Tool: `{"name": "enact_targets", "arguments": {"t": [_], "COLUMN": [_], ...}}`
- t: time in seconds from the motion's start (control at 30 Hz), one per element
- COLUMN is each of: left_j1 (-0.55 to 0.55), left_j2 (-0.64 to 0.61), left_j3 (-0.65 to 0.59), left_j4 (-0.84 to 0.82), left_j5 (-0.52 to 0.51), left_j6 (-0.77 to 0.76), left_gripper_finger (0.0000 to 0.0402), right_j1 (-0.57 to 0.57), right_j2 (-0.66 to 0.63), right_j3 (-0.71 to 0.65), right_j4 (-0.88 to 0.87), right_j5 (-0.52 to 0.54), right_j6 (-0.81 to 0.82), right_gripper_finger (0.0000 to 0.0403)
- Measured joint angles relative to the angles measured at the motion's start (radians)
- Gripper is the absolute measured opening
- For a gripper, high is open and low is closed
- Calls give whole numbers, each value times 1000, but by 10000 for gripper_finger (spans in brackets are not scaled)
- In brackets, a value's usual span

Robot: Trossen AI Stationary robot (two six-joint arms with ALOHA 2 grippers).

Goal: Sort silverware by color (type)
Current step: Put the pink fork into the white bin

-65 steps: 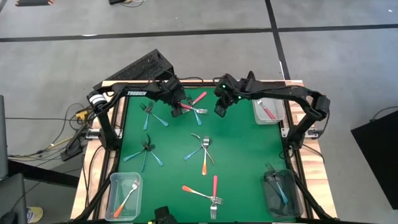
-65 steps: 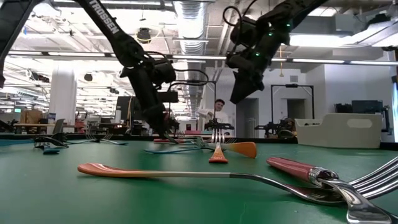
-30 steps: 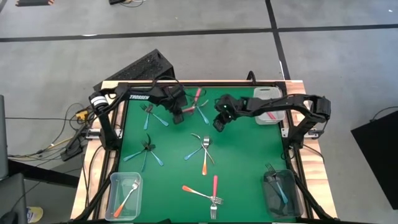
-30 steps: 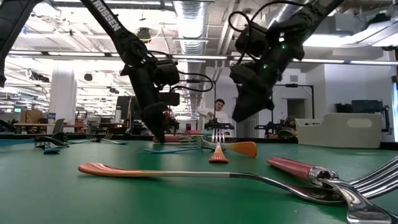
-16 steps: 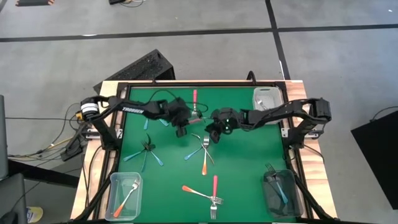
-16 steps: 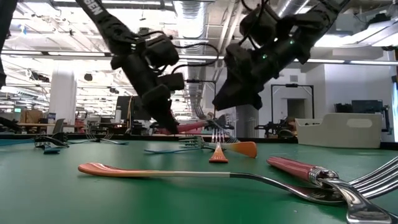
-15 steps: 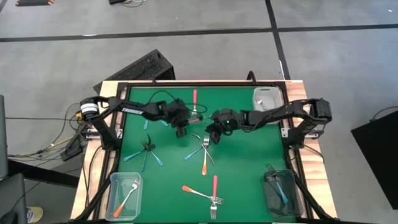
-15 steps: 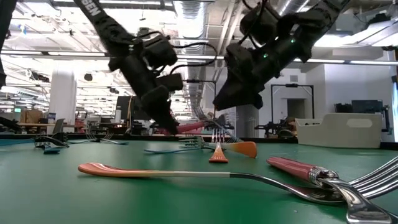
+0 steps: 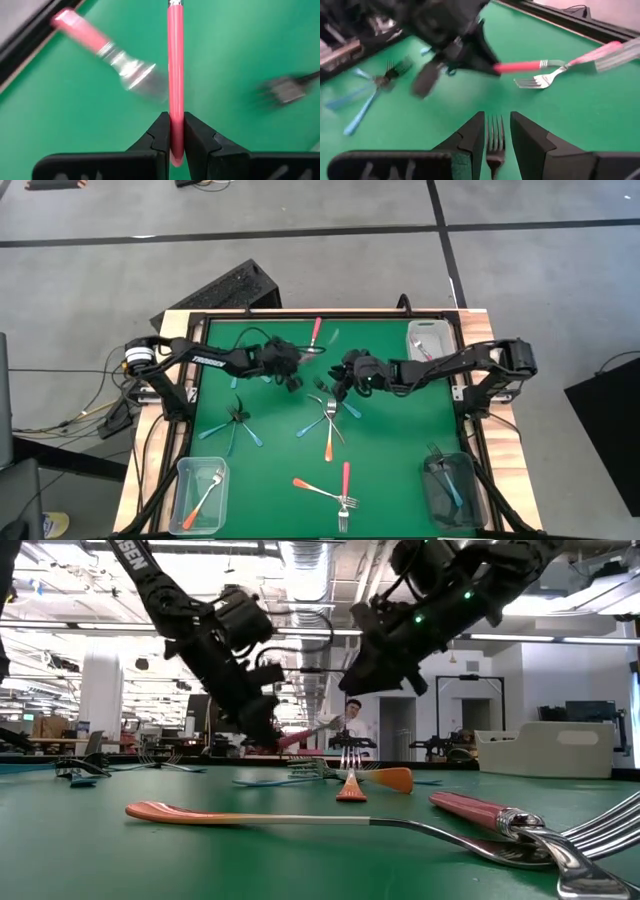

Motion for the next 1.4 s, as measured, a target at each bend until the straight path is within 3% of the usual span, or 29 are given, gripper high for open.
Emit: {"name": "enact_targets", "arguments": {"t": [0.13,0.27,0.43,0.57,0.67,1.0,1.1,1.23,1.4], "left_j1": [-13,-6,5,-3,-15,-114,-144,-157,-156], "left_j2": [-42,-103,-145,-142,-141,-141,-141,-141,-141], "left_j3": [-11,-84,-226,-299,-320,-320,-320,-320,-316], "left_j4": [64,216,556,705,749,888,883,884,882], "left_j5": [181,363,463,471,459,453,431,416,414], "left_j6": [-2,-47,-190,-257,-282,-284,-263,-243,-249], "left_gripper_finger": [18,18,18,18,18,18,18,18,21], "right_j1": [-26,-28,-23,-5,11,19,22,40,63], "right_j2": [4,-10,-11,-13,-12,-12,-12,-12,-12], "right_j3": [-2,-14,-96,-138,-142,-80,-68,-65,-65], "right_j4": [-7,-1,242,520,614,622,619,617,608], "right_j5": [-73,-80,-82,-86,-89,-122,-185,-182,-145], "right_j6": [13,4,1,-65,-121,-191,-208,-208,-209], "right_gripper_finger": [125,147,178,192,193,186,180,142,43]}}
